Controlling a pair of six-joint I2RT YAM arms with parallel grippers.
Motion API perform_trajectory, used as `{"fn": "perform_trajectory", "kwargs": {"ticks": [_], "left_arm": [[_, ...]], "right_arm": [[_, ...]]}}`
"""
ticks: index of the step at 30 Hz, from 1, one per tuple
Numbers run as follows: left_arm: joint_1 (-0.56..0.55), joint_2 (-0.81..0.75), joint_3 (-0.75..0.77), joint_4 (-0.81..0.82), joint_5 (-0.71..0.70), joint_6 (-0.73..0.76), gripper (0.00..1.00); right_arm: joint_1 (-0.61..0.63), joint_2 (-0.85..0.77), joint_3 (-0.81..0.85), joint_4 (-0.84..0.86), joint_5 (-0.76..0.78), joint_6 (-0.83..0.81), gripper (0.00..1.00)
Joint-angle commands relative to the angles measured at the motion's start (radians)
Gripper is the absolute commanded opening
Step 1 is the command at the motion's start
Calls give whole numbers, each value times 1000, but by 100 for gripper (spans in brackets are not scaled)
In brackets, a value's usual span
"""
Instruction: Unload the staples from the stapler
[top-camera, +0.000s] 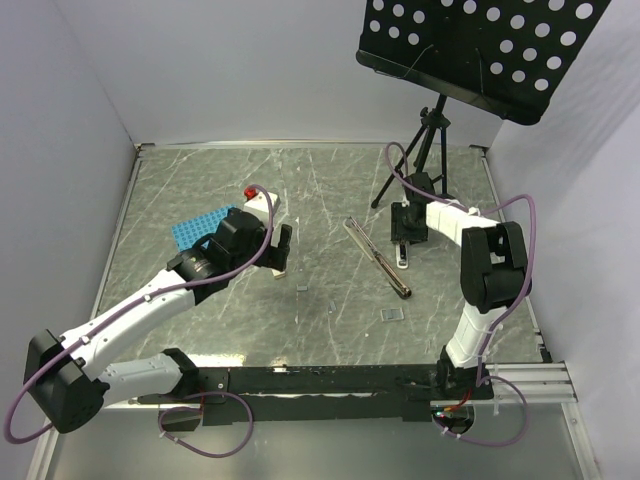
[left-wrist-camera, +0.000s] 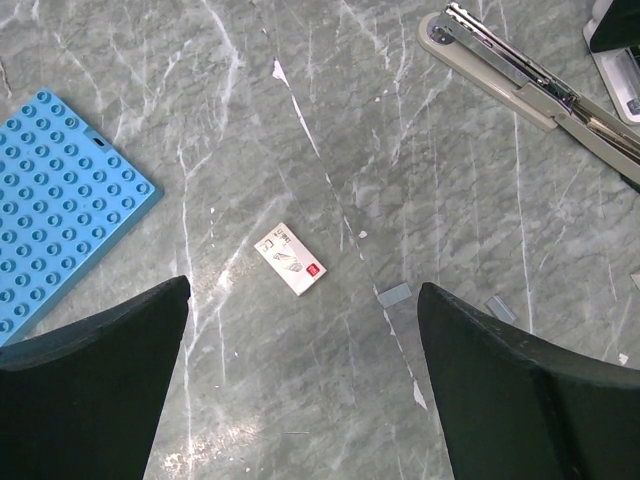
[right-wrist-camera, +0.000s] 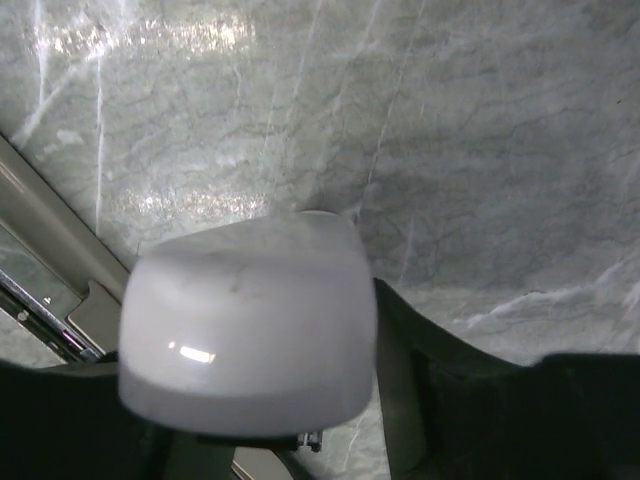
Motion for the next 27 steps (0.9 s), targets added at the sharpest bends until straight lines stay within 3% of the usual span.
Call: {"fn": "perform_trajectory", "kwargs": {"ticks": [1,9,19,27], "left_arm": [[-2,-13,14,12,-26,0,99],[-1,-35,6,21,-51,-2,99],[-2,-47,6,13,-111,-8,99],[-4,-61,8,13,-129,-18,99]], "right_arm": [[-8,-26,41,-26,-4,11,62],[-2,-207,26,-124,-38,40,84],[83,-513,-221,-204,-151,145,90],[253,-717,-425,-230,-81,281,100]]}}
